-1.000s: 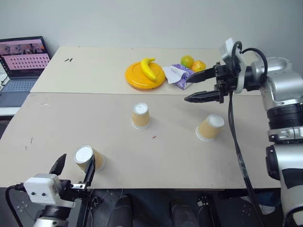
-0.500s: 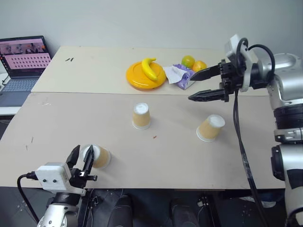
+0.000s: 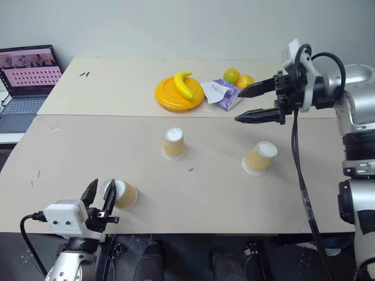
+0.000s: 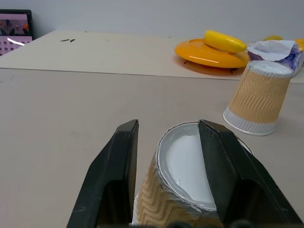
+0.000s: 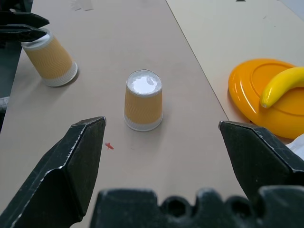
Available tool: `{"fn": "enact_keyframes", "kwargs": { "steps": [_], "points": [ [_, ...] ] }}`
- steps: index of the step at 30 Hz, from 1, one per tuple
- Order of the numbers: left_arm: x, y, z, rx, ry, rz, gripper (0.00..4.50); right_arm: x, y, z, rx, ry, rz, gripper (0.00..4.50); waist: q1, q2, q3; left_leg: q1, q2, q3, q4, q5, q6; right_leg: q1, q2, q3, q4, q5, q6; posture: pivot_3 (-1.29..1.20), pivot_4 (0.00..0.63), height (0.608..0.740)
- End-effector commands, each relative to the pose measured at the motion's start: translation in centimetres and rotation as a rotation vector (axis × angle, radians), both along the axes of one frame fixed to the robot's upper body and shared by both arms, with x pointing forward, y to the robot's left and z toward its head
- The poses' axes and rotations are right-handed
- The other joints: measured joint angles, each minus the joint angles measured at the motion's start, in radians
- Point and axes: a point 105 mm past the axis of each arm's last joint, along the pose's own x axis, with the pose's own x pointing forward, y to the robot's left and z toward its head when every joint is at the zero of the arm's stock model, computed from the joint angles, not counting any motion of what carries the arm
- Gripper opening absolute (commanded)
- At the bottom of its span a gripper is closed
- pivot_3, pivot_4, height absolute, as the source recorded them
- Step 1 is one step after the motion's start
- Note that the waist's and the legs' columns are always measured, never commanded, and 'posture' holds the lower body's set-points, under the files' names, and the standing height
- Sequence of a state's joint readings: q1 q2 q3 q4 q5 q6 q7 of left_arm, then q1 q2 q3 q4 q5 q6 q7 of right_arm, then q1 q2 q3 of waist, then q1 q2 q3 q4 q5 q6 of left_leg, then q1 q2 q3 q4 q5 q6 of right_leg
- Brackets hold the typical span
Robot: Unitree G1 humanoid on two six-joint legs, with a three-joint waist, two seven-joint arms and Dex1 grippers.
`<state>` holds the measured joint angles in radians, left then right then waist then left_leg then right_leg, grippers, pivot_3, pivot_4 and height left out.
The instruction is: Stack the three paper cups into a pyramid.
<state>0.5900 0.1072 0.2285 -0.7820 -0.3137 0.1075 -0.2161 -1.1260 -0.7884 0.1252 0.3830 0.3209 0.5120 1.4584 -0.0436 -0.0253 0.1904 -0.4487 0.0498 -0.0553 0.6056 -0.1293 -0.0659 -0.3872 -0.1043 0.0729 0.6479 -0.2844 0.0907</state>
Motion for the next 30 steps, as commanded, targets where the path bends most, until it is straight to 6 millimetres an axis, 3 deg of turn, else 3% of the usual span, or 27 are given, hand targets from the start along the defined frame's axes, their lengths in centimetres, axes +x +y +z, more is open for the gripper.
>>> {"fn": "enact_keyframes", "kwargs": {
  "steps": [1,3,17,30],
  "points": [
    [-0.1,-0.2,0.4,0.001,-0.021,-0.01,3.44,-0.5,-0.1,1.3,0.029,-0.048,0.007,4.5,0.0,0.0,0.0,0.0,0.0,0.0,0.0,0.0,0.0,0.0,0.0,0.0,0.0,0.0,0.0,0.0,0.15,0.732],
    [0.0,-0.5,0.7,-0.008,-0.037,-0.024,4.13,-0.5,-0.1,1.3,0.029,-0.047,0.007,4.5,0.0,0.0,0.0,0.0,0.0,0.0,0.0,0.0,0.0,0.0,0.0,0.0,0.0,0.0,0.0,0.0,0.15,0.732],
    [0.4,-0.7,0.7,-0.02,-0.052,-0.053,4.13,-0.9,-0.2,1.2,0.03,-0.038,-0.007,4.5,0.001,0.0,0.0,0.0,0.0,0.0,0.0,0.0,0.0,0.0,0.0,0.0,0.0,0.0,0.0,0.0,0.15,0.732],
    [0.7,-0.3,-1.2,-0.036,0.008,-0.065,4.13,-1.0,-0.4,1.2,0.034,-0.041,-0.032,4.5,0.001,0.0,0.0,0.0,0.0,0.0,0.0,0.0,0.0,0.0,0.0,0.0,0.0,0.0,0.0,0.0,0.15,0.732]
  ]
}}
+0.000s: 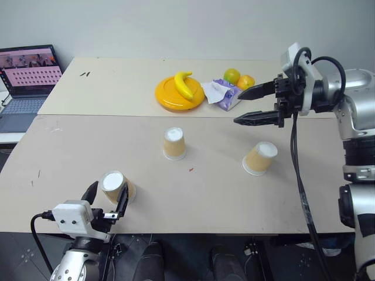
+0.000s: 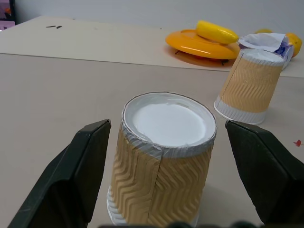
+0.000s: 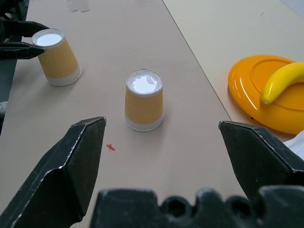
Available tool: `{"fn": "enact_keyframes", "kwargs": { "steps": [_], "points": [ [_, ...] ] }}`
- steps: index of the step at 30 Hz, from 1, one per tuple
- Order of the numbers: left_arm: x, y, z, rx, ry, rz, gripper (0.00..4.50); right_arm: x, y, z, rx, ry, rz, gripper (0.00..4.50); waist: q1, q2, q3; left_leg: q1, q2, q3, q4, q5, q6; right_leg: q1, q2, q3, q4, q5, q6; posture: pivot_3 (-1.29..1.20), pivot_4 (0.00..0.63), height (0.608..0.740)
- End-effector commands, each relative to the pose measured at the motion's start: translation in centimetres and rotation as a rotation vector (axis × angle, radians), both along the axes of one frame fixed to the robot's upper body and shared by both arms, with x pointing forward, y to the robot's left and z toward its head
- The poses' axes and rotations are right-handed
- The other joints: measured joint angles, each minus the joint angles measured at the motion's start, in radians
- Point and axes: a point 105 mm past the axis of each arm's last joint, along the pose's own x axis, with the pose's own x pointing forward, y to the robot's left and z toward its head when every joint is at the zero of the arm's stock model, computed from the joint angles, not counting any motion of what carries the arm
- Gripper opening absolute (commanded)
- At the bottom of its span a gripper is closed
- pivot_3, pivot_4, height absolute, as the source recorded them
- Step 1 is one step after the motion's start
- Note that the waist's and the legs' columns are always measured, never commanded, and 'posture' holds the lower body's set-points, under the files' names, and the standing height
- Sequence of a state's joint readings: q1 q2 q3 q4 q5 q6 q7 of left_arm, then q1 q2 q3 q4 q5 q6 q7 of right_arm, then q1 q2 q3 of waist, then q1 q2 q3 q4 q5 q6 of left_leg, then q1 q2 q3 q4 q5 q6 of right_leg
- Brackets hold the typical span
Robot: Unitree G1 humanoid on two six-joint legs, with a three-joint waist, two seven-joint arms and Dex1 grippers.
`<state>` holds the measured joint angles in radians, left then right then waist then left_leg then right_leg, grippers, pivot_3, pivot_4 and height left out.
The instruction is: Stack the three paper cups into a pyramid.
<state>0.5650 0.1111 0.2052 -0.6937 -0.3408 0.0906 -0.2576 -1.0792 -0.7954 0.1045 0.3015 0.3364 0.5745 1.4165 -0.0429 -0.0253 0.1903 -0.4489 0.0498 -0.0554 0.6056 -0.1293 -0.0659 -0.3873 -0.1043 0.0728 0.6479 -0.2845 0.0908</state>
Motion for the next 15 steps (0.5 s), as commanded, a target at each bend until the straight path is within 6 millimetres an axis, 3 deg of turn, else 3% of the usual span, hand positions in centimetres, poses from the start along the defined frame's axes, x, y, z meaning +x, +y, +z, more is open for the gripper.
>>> {"fn": "enact_keyframes", "kwargs": {
  "steps": [1,11,12,15],
  "points": [
    [0.2,0.1,0.5,0.015,-0.031,-0.015,4.13,-0.7,-0.5,1.6,0.021,-0.056,-0.004,4.5,0.0,0.0,0.0,0.0,0.0,0.0,0.0,0.0,0.0,0.0,0.0,0.0,0.0,0.0,0.0,0.0,0.15,0.732],
    [1.8,0.2,0.9,0.042,-0.066,-0.05,4.13,-0.9,-1.1,1.7,0.019,-0.057,-0.03,4.5,0.002,0.0,0.0,0.0,0.0,0.0,0.0,0.0,0.0,0.0,0.0,0.0,0.0,0.0,0.0,0.0,0.15,0.732],
    [1.9,0.2,0.9,0.04,-0.068,-0.056,3.57,-0.9,-1.2,1.7,0.018,-0.058,-0.034,4.5,0.002,0.0,0.0,0.0,0.0,0.0,0.0,0.0,0.0,0.0,0.0,0.0,0.0,0.0,0.0,0.0,0.15,0.732],
    [2.0,0.1,0.5,0.049,-0.048,-0.064,2.68,-1.0,-1.4,1.6,0.019,-0.06,-0.039,4.5,0.002,0.0,0.0,0.0,0.0,0.0,0.0,0.0,0.0,0.0,0.0,0.0,0.0,0.0,0.0,0.0,0.15,0.732]
  ]
}}
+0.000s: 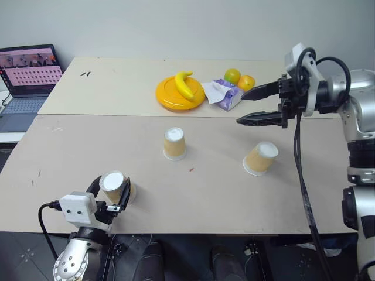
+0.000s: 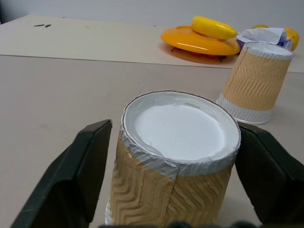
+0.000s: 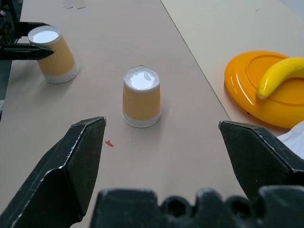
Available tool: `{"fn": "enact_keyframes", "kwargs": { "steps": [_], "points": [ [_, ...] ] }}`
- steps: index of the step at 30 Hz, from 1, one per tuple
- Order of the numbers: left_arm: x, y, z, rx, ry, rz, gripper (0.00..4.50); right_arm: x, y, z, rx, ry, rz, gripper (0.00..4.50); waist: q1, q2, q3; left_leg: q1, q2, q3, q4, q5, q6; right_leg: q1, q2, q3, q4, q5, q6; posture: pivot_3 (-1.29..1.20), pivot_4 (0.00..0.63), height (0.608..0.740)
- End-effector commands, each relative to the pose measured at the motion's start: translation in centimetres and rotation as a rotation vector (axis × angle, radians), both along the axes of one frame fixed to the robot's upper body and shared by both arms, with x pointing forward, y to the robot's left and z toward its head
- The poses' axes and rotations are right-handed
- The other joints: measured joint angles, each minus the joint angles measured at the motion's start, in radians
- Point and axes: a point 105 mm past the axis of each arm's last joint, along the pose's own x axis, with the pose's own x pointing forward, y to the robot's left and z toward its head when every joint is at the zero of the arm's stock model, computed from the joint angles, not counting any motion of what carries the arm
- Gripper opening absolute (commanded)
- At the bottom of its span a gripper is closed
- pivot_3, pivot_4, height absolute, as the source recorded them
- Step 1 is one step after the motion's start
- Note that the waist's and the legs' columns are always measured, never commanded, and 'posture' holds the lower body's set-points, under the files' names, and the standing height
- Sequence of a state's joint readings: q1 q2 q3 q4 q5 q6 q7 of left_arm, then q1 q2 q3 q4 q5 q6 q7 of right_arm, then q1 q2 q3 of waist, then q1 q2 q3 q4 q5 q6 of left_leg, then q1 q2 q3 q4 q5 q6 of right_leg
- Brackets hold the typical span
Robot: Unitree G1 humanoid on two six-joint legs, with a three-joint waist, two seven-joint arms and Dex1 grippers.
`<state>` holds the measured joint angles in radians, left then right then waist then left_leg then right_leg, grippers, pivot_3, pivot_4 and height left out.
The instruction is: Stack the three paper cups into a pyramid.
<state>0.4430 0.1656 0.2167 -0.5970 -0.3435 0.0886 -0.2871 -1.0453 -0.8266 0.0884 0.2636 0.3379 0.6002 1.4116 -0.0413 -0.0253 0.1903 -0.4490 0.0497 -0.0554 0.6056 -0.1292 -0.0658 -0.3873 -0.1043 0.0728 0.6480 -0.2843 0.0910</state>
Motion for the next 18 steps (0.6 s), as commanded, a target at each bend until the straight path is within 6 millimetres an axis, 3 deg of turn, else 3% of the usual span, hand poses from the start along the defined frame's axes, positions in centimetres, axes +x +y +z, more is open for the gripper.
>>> {"fn": "enact_keyframes", "kwargs": {
  "steps": [1,7,13,18],
  "points": [
    [-0.1,-0.1,0.5,0.019,-0.023,-0.01,2.68,-0.7,-0.6,1.9,0.029,-0.07,-0.008,4.5,0.0,0.0,0.0,0.0,0.0,0.0,0.0,0.0,0.0,0.0,0.0,0.0,0.0,0.0,0.0,0.0,0.15,0.732],
    [0.3,-0.7,1.5,0.042,-0.048,-0.056,2.68,-0.8,-0.8,1.6,0.035,-0.068,-0.015,4.5,0.0,0.0,0.0,0.0,0.0,0.0,0.0,0.0,0.0,0.0,0.0,0.0,0.0,0.0,0.0,0.0,0.15,0.732],
    [1.3,-4.7,3.7,0.182,-0.052,-0.394,2.68,-1.0,-1.0,1.4,0.054,-0.071,-0.03,4.5,0.008,0.0,0.0,0.0,0.0,0.0,0.0,0.0,0.0,0.0,0.0,0.0,0.0,0.0,0.0,0.0,0.15,0.732],
    [2.7,-6.3,5.0,0.228,-0.02,-0.616,2.68,-1.9,-1.2,0.8,0.077,-0.067,-0.056,4.5,0.012,0.0,0.0,0.0,0.0,-0.001,0.0,0.0,0.0,0.0,0.0,0.0,0.0,0.0,0.001,0.0,0.15,0.732]
  ]
}}
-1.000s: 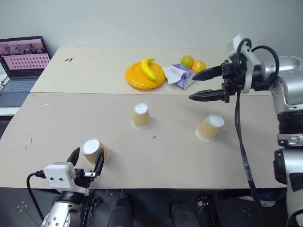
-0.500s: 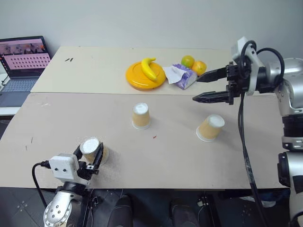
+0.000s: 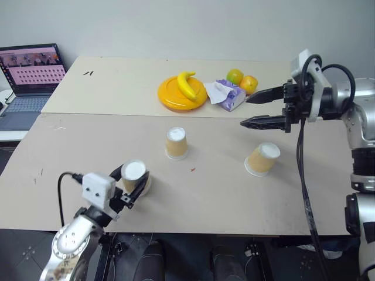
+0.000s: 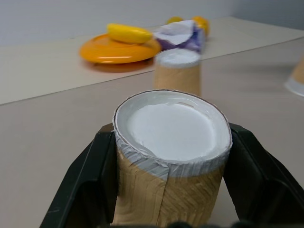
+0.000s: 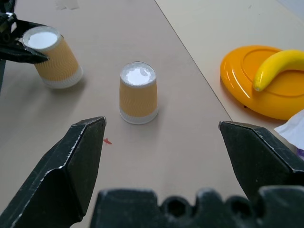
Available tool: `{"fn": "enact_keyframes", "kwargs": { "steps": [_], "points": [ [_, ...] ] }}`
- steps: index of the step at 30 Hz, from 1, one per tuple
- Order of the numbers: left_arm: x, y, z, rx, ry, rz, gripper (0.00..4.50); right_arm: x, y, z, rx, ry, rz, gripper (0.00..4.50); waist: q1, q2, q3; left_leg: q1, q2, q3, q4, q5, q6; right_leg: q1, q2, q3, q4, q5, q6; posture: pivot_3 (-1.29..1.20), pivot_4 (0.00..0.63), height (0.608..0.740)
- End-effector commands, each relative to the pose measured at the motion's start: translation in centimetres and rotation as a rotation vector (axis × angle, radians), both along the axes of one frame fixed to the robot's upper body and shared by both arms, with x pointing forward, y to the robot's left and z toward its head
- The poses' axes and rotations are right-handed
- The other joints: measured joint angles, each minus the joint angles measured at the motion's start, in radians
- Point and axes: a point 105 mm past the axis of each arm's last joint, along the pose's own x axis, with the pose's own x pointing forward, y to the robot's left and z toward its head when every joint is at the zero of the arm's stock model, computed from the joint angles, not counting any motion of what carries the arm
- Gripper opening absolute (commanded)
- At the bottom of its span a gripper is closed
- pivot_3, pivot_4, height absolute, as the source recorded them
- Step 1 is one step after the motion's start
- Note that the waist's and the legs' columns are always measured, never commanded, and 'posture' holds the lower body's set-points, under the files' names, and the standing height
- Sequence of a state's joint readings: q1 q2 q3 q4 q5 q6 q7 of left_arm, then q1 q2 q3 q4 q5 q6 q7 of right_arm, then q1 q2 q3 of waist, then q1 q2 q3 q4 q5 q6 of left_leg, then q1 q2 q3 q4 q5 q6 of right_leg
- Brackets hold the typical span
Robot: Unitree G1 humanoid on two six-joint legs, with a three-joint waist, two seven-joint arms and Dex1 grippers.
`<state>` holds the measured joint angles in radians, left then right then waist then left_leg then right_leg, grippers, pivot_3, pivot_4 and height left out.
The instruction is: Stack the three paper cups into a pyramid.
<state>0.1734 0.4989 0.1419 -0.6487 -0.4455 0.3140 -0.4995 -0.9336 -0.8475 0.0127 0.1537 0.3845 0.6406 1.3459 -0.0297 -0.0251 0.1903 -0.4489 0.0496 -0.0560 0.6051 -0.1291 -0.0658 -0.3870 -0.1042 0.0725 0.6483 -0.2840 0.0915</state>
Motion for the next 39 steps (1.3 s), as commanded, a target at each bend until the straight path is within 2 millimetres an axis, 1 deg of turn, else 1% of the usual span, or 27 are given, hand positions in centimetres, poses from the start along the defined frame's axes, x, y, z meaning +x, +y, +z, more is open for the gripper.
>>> {"fn": "enact_keyframes", "kwargs": {
  "steps": [1,2,4,8,10,14,18,22,26,30,37,39],
  "points": [
    [0.3,-1.6,1.1,0.019,0.029,-0.177,2.68,-1.4,-0.4,1.3,0.037,-0.057,-0.015,4.5,0.001,0.0,0.0,0.0,0.0,0.0,0.0,0.0,0.0,0.0,0.0,0.0,0.0,0.0,0.0,0.0,0.15,0.732],
    [0.7,-2.2,1.4,0.036,0.045,-0.239,2.68,-1.7,-0.5,1.0,0.046,-0.054,-0.027,4.5,0.002,0.0,0.0,0.0,0.0,0.0,0.0,0.0,0.0,0.0,0.0,0.0,0.0,0.0,0.0,0.0,0.15,0.732],
    [1.2,-2.7,1.7,0.055,0.067,-0.303,2.68,-2.1,-0.7,0.7,0.056,-0.052,-0.043,4.5,0.009,0.0,0.0,0.0,0.0,-0.001,0.0,0.0,0.0,0.0,0.0,-0.001,0.002,0.0,0.0,0.0,0.15,0.732],
    [3.6,-5.6,2.4,0.107,0.113,-0.525,2.68,-4.3,-0.7,0.0,0.099,-0.057,-0.095,4.5,0.018,0.0,0.0,0.0,0.0,-0.001,0.001,0.0,0.0,0.0,0.0,-0.001,0.001,0.0,0.001,0.0,0.15,0.732],
    [4.2,-6.6,2.3,0.13,0.12,-0.598,2.68,-5.2,-0.7,-0.2,0.107,-0.059,-0.122,4.5,0.018,0.0,0.0,0.0,0.0,-0.001,0.001,0.0,0.0,0.001,0.0,-0.001,0.001,0.0,0.001,0.0,0.15,0.732],
    [5.1,-8.6,1.9,0.132,0.143,-0.714,2.68,-7.0,-0.5,-0.4,0.114,-0.054,-0.159,4.5,0.012,0.0,0.0,-0.001,0.0,-0.002,0.001,0.0,0.001,0.0,0.0,-0.001,0.001,0.0,0.001,0.0,0.15,0.732],
    [5.1,-9.9,1.2,0.154,0.155,-0.812,2.68,-8.4,0.0,-0.4,0.124,-0.054,-0.182,4.5,0.008,0.0,0.0,-0.001,0.0,-0.002,0.001,0.0,0.001,0.0,0.001,-0.001,0.001,0.0,0.001,0.0,0.15,0.732],
    [6.0,-10.7,0.6,0.165,0.15,-0.838,2.68,-9.6,0.2,-0.2,0.143,-0.055,-0.205,4.5,0.014,0.0,0.0,-0.001,0.0,-0.002,0.002,0.0,0.001,0.001,0.001,-0.001,0.001,0.0,0.002,0.0,0.15,0.732],
    [6.1,-11.1,-0.1,0.19,0.144,-0.861,2.68,-10.2,0.4,-0.3,0.152,-0.052,-0.221,4.5,0.016,0.0,0.0,-0.002,0.0,-0.002,0.002,0.0,0.001,0.001,0.001,-0.001,0.001,0.0,0.002,0.0,0.15,0.732],
    [6.3,-11.6,-0.9,0.204,0.142,-0.868,2.68,-10.3,0.3,-0.2,0.158,-0.054,-0.242,4.5,0.016,0.0,0.0,-0.002,0.0,-0.002,0.002,0.0,0.001,0.001,0.001,-0.001,0.001,0.0,0.002,0.0,0.15,0.732],
    [6.9,-12.5,-1.1,0.168,0.141,-0.866,2.68,-10.1,0.2,0.2,0.155,-0.065,-0.264,4.5,0.016,0.0,0.0,-0.002,0.0,-0.003,0.003,0.0,0.001,0.001,0.0,-0.001,0.001,0.001,0.002,0.0,0.15,0.732],
    [6.8,-12.6,-1.1,0.156,0.143,-0.869,3.52,-10.1,0.1,0.3,0.153,-0.069,-0.271,4.5,0.016,0.0,0.0,-0.002,0.0,-0.003,0.002,0.0,0.001,0.001,0.0,-0.001,0.001,0.001,0.002,0.0,0.15,0.732]
  ]
}}
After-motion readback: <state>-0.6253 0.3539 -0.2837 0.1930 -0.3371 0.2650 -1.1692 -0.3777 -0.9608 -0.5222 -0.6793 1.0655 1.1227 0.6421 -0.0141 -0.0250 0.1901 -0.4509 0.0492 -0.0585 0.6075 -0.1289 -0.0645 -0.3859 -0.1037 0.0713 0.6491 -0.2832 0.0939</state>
